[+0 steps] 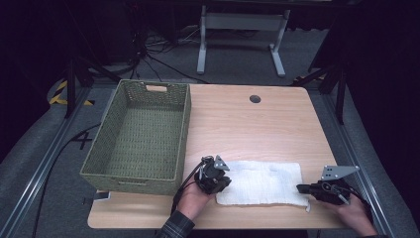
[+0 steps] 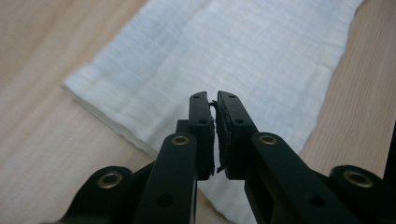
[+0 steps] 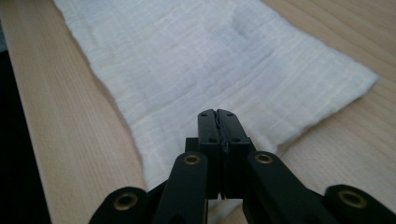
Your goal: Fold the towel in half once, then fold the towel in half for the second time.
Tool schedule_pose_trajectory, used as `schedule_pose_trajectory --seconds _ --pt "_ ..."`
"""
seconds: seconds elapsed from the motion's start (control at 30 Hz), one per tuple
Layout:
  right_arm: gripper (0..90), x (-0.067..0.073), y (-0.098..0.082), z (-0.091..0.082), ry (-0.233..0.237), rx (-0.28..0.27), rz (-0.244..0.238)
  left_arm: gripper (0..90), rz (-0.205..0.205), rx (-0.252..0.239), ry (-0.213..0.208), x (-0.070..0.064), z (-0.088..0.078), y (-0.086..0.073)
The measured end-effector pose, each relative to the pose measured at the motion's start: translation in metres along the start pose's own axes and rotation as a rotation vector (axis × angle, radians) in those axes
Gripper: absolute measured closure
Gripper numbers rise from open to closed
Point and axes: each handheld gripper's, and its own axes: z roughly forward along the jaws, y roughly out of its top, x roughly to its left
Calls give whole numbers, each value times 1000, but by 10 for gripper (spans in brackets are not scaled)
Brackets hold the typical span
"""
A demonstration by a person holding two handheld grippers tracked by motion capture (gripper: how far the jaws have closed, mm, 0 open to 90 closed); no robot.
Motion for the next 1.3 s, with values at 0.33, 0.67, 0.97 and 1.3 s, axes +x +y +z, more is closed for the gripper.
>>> schedule_pose_trajectory --seconds 0.33,0.67,0.97,1.3 --pt "895 11 -9 2 -21 84 -34 848 44 58 -15 -19 10 -10" --pt "805 -3 2 -4 -45 11 -20 794 11 -15 35 -4 1 2" --pt "739 -32 24 0 -83 -41 8 757 -38 -41 106 17 3 17" --pt "690 -67 35 8 -99 -25 47 695 -85 -51 158 36 8 28"
